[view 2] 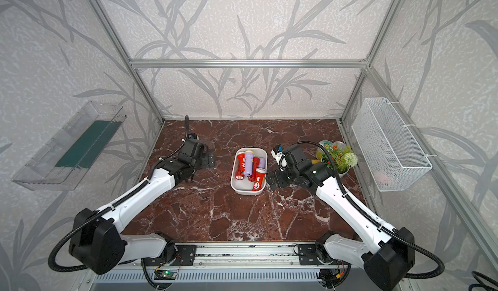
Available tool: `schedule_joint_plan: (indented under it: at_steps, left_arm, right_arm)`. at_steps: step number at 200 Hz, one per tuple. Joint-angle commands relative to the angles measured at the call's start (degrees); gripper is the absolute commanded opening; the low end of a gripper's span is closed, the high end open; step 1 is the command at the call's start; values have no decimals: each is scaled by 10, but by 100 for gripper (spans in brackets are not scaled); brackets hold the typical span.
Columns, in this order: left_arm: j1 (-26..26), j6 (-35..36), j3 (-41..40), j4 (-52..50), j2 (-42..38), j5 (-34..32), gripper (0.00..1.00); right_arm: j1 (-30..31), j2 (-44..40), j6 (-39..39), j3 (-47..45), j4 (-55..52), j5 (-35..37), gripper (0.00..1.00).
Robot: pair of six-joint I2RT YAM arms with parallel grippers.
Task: Put the flashlights into the storage boxes
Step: Place the flashlight at the storage box, then reset both arms
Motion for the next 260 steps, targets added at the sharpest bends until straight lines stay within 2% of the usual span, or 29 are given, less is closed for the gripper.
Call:
schedule_joint_plan:
  at_steps: [1,29,46,78,130,177,196,217,260]
  left_arm:
    - [22,32,-20,52,-15,-18,99]
    - [50,60,-61,126,-15,-21,99]
    - [63,84,-101,206,-16,-21,99]
    - [75,154,-169,345,-1,-30,99]
    - [112,248,-244,482,2,-29,99]
    - [201,240,-316,621,5,40,99]
    - [228,217,-310,629,27,58,99]
    - [240,205,-308,635,49,67,99]
    - [249,190,-359,778,103,67,99]
  right_arm:
    - [-22,11,-10,14,-9,27,99]
    - [-33,18,-13,-10,35,76,99]
    - [-40,16,-19,-35,78,102,99]
    - [-50,12,-49,-102,192,120,99]
    - [-58,8,-94,-203,369,187,99]
    - [-105,10,-122,-267,500,192,99]
    - [-116,18,-124,-280,536,194,99]
    - [-123,28,-137,-282,555,196,99]
    - [-144,55,-155,-319,649,193,99]
